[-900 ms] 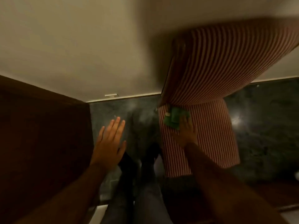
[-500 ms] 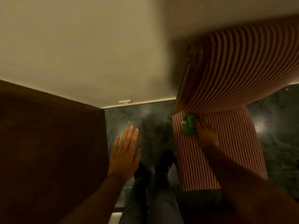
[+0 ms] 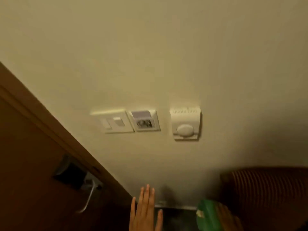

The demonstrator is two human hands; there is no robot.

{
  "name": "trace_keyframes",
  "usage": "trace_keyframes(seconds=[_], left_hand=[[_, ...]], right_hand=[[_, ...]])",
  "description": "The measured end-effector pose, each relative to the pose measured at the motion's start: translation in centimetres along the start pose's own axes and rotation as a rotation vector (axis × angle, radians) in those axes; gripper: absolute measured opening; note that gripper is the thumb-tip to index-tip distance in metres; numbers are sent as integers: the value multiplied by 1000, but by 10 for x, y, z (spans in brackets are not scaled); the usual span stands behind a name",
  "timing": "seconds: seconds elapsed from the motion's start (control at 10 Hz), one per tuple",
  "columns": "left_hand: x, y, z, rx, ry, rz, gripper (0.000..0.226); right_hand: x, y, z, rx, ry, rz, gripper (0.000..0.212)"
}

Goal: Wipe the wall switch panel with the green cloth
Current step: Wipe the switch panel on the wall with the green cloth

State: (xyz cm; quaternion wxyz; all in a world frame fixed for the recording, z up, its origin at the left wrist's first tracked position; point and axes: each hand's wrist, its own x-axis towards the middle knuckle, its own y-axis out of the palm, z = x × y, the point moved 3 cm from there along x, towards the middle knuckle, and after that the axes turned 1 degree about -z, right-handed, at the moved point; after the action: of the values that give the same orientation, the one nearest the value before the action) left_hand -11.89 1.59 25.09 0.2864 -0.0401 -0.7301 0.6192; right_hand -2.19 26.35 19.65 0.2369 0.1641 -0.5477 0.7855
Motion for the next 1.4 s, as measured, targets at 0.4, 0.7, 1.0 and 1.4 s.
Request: trace_keyframes(seconds=[0.4, 0.7, 1.0, 1.4], left_hand=[[223, -208, 42, -197, 83, -654, 65], [306, -217, 67, -68, 214, -744, 68], [315, -206, 74, -34, 287, -821, 69], [316, -203, 76, -7, 286, -816, 69]], right_hand=[[151, -102, 151, 258, -207, -172, 56], [213, -60, 177, 192, -303, -223, 70], [225, -19, 145, 40, -294, -313, 53], [222, 6, 180, 28, -141, -442, 46]])
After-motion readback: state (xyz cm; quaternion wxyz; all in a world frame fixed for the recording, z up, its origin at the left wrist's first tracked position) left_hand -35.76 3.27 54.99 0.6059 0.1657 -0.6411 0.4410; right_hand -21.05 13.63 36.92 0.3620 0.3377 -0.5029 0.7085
